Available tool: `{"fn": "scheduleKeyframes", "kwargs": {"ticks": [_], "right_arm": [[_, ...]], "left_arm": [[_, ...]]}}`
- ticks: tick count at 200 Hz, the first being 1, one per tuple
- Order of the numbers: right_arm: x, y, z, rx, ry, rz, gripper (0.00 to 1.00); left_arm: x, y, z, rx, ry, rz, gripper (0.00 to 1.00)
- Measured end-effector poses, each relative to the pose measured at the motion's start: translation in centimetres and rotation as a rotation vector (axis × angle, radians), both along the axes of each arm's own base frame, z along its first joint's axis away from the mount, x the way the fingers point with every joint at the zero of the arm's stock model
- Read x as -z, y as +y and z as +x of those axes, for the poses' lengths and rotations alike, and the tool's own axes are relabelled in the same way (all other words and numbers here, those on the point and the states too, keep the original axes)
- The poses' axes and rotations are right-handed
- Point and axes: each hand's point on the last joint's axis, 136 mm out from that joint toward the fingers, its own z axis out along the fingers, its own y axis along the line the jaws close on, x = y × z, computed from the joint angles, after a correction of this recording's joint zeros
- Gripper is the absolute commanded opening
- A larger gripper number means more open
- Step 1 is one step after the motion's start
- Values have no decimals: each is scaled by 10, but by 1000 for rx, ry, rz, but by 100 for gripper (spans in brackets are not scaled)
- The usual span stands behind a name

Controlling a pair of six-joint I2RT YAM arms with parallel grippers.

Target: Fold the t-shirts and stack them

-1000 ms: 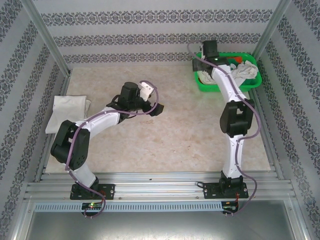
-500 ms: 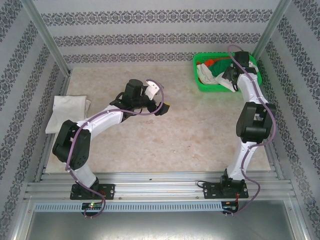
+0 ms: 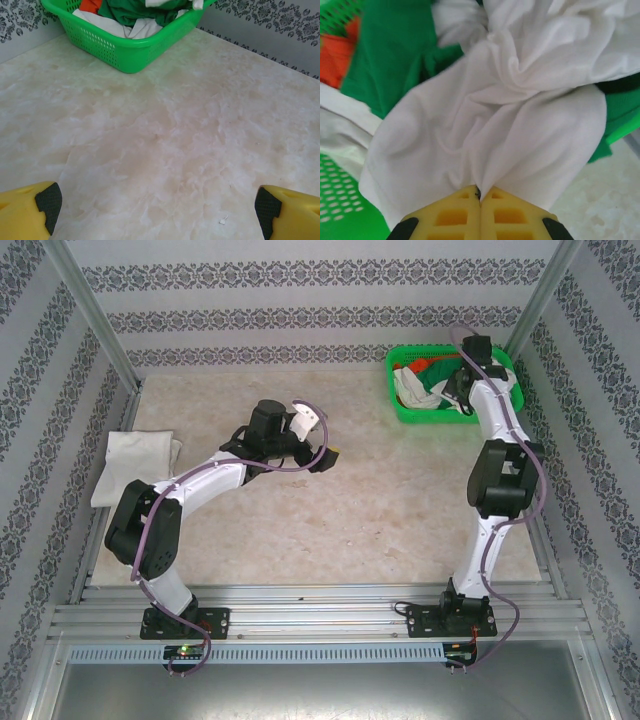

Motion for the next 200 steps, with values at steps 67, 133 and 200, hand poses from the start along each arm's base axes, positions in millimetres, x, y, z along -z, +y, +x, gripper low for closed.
{"fn": "scheduleKeyframes", "kwargs": {"ticks": [67,133,200], "right_arm": [[-186,64,-1,-120,-457,-167,0],[-287,90,-15,-168,-700,-238,0],[-408,127,-51,-304,-960,-225,0]], "left_arm": [[-6,1,5,-27,-8,-25,100],[-3,7,9,-67,28,-56,100],[3,25,20,-152,75,-104,100]]}}
